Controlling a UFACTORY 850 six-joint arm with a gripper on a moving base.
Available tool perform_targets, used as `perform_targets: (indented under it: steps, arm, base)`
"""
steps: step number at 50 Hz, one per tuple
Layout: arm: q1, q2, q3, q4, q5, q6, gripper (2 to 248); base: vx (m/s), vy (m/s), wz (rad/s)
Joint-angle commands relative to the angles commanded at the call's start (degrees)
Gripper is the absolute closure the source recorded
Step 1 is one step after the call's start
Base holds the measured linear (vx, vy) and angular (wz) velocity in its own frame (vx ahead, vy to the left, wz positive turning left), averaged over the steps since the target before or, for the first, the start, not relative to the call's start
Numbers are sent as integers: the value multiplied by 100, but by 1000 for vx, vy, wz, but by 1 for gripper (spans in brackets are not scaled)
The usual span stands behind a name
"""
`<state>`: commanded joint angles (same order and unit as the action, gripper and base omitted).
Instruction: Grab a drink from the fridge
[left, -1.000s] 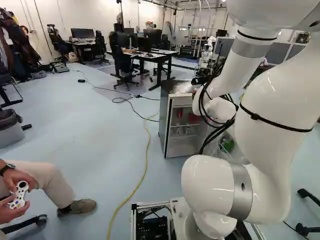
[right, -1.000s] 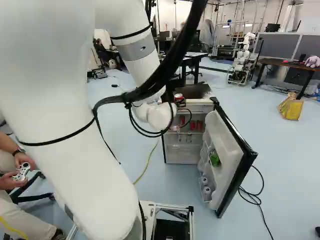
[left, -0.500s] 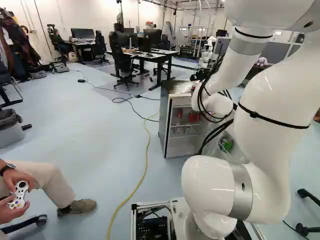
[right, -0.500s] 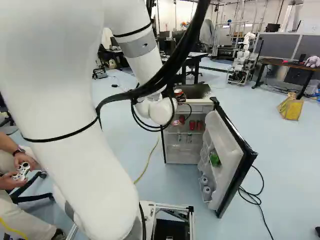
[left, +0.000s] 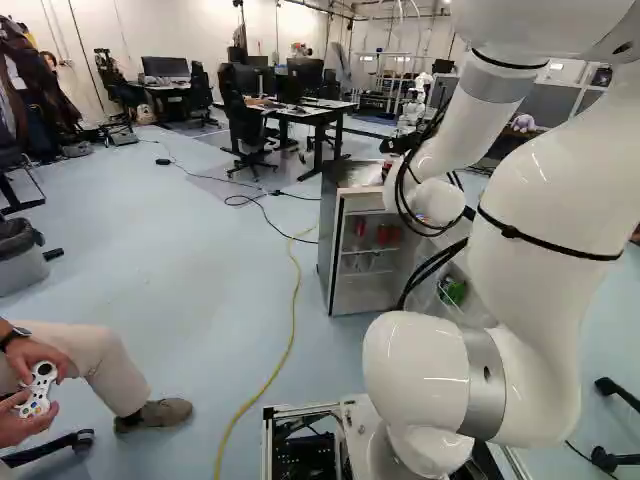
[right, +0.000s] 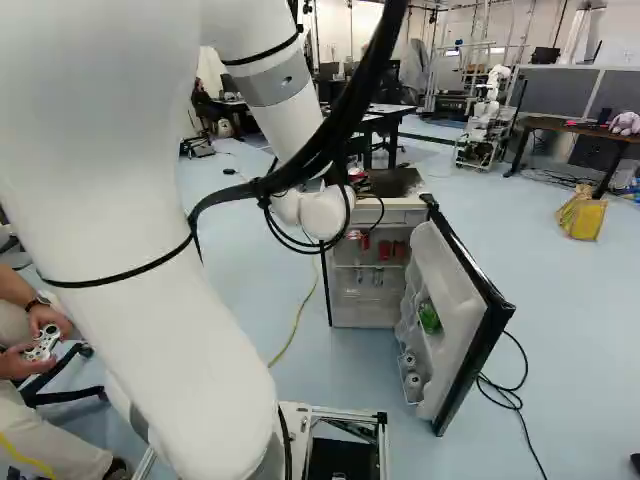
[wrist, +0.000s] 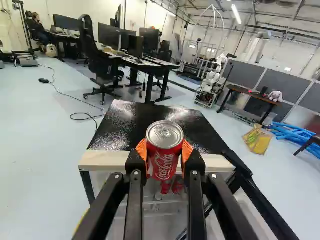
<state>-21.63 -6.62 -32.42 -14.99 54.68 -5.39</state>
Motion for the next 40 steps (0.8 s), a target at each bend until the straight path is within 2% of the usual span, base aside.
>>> perform_targets:
  steps: [40]
  arm:
    - [97, -411, -456, 0, -87, 0, 163]
  base:
    - [0, 0, 0]
